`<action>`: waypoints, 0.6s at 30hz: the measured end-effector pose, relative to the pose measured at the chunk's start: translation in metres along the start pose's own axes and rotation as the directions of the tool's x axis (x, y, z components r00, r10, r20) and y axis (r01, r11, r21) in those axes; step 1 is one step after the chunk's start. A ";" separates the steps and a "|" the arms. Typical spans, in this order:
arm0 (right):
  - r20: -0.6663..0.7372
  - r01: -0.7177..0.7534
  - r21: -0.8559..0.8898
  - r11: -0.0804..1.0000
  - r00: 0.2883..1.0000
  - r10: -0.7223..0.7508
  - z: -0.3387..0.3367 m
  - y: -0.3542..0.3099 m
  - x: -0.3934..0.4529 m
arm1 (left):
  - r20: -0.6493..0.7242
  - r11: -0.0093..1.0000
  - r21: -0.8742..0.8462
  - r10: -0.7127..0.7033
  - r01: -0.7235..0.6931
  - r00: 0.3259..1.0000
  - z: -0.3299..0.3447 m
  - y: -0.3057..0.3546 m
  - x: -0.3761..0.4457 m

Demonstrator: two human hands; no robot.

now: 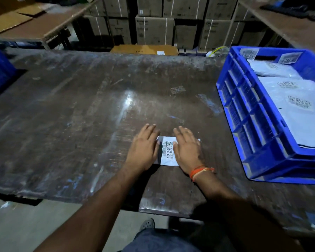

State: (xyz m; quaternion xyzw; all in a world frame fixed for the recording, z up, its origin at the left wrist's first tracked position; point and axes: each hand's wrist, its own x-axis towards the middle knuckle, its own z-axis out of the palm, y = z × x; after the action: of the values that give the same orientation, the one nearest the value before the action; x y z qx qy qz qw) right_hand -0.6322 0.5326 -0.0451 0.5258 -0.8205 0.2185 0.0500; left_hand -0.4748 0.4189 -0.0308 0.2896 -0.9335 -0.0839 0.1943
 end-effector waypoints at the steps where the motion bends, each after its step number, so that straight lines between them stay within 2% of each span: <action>1: 0.069 0.027 -0.054 0.998 0.997 -0.024 0.004 -0.004 -0.003 | 0.062 1.000 0.012 0.001 -0.002 0.998 0.006 0.004 -0.002; 3: 0.175 0.064 -0.125 0.990 0.984 -0.041 0.011 -0.006 -0.010 | 0.172 0.998 0.054 -0.025 0.016 0.985 0.017 0.004 -0.007; 5: 0.210 0.065 -0.159 0.985 0.977 -0.031 0.015 -0.001 -0.013 | 0.230 0.994 0.098 -0.065 0.044 0.971 0.021 -0.002 -0.012; 18: 0.285 -0.102 -0.234 0.967 0.944 0.169 -0.008 0.038 -0.019 | 0.205 0.956 0.172 -0.269 0.236 0.941 0.014 -0.034 -0.025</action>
State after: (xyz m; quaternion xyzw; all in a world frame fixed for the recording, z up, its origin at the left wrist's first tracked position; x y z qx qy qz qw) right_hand -0.6588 0.5651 -0.0556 0.4864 -0.8717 0.0479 -0.0345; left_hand -0.4445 0.4060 -0.0608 0.4090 -0.9081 -0.0726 0.0527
